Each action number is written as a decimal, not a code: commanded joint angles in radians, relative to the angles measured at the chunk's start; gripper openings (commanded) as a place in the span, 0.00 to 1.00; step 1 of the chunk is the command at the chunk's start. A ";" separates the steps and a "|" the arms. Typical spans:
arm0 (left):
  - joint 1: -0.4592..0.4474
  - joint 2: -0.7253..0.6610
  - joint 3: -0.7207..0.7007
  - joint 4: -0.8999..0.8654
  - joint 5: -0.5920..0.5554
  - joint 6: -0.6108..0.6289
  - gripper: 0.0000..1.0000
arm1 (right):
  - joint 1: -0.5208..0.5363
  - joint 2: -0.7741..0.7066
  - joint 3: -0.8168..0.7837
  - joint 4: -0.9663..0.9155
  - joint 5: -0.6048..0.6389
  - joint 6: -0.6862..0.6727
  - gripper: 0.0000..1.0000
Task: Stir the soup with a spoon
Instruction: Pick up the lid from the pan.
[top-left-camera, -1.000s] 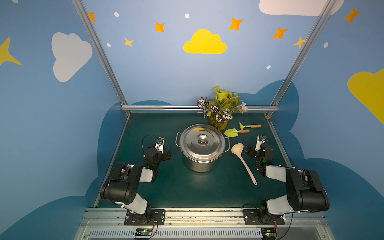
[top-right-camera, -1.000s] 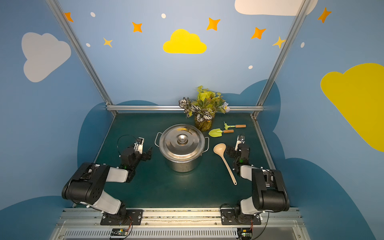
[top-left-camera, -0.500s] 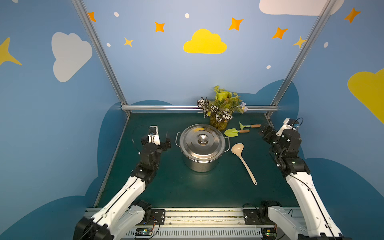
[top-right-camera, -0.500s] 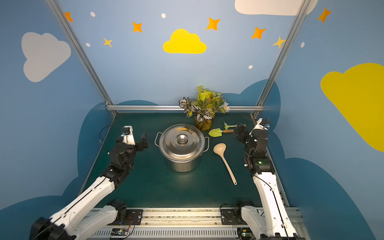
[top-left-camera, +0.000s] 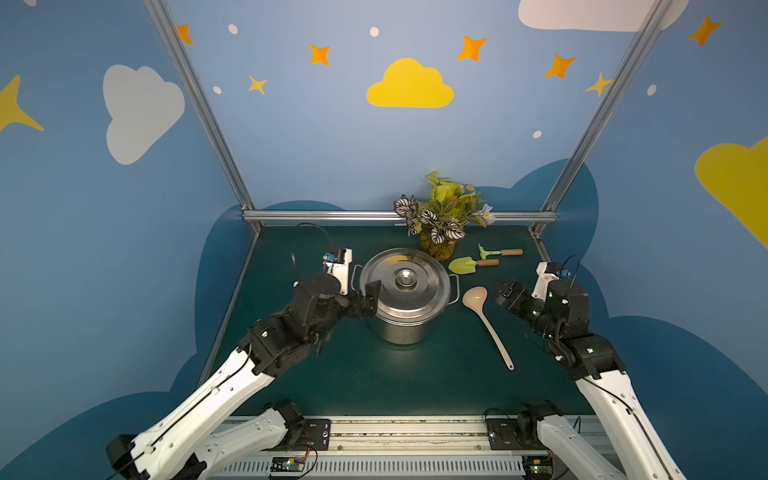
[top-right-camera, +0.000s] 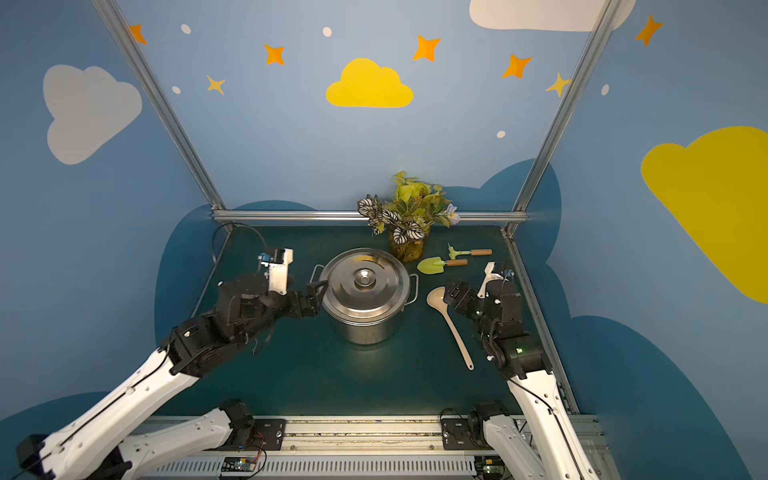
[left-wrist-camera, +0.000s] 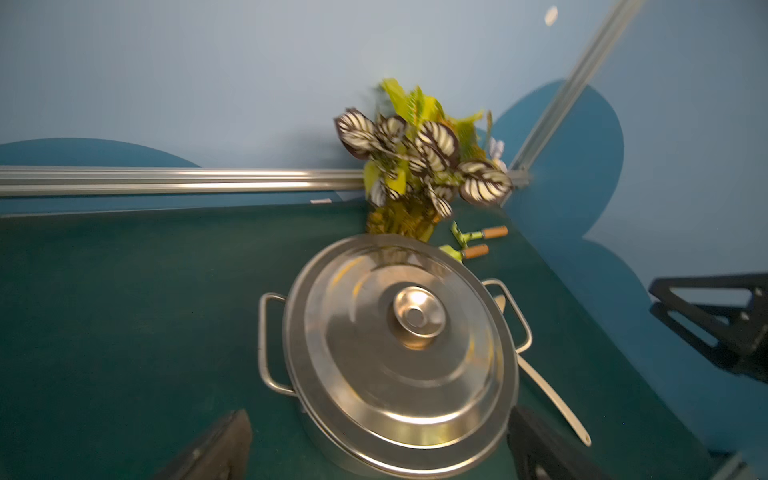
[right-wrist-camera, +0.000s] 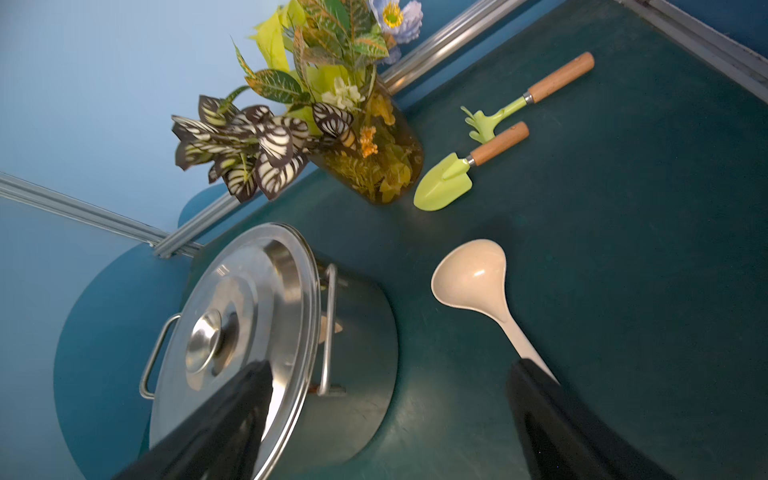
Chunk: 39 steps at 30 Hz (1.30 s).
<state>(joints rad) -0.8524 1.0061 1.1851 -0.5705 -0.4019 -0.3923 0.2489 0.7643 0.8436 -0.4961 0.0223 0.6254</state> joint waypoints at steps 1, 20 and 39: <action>-0.130 0.136 0.129 -0.192 -0.123 0.053 1.00 | 0.029 0.014 0.027 -0.058 0.054 -0.038 0.94; 0.021 0.763 0.769 -0.544 0.167 0.073 0.93 | 0.089 0.078 0.030 -0.071 0.116 -0.075 0.94; 0.106 0.988 0.875 -0.597 0.188 0.087 0.76 | 0.091 0.087 0.025 -0.068 0.125 -0.099 0.94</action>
<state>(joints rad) -0.7517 1.9701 2.0575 -1.1316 -0.2138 -0.3172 0.3355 0.8490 0.8452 -0.5503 0.1349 0.5407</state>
